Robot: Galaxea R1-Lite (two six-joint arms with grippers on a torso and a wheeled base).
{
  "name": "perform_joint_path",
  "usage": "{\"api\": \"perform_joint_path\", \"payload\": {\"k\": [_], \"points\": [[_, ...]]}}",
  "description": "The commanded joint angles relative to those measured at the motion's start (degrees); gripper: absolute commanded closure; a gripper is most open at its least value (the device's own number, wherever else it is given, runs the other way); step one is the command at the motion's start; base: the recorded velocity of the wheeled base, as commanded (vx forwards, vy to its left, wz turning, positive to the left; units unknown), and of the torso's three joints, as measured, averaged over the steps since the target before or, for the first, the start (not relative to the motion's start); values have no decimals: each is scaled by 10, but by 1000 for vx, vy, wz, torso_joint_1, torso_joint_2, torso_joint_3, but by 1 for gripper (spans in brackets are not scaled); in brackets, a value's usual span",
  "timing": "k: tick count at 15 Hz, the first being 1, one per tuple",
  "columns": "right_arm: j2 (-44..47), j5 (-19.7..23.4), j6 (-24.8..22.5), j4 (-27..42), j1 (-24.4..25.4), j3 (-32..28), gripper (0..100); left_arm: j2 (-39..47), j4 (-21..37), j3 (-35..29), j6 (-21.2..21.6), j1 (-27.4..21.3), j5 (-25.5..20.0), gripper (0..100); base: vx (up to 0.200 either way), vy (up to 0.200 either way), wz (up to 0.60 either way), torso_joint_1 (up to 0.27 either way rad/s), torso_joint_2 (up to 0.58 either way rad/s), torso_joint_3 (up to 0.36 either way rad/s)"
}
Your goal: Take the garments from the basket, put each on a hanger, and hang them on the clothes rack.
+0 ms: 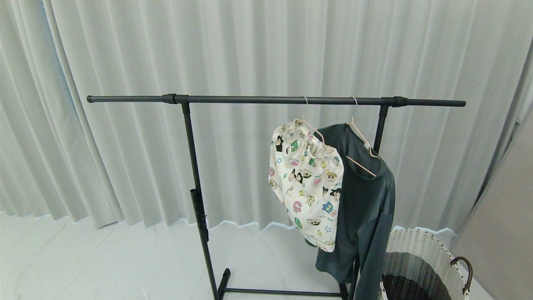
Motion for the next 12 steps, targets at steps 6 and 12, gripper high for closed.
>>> {"api": "perform_joint_path", "payload": {"k": [6,12], "points": [[-1,0,0,-1,0,0,0,0,0,0,0,0,0,0,0,0,0,0,0,0],[-1,0,0,-1,0,0,0,0,0,0,0,0,0,0,0,0,0,0,0,0]]}}
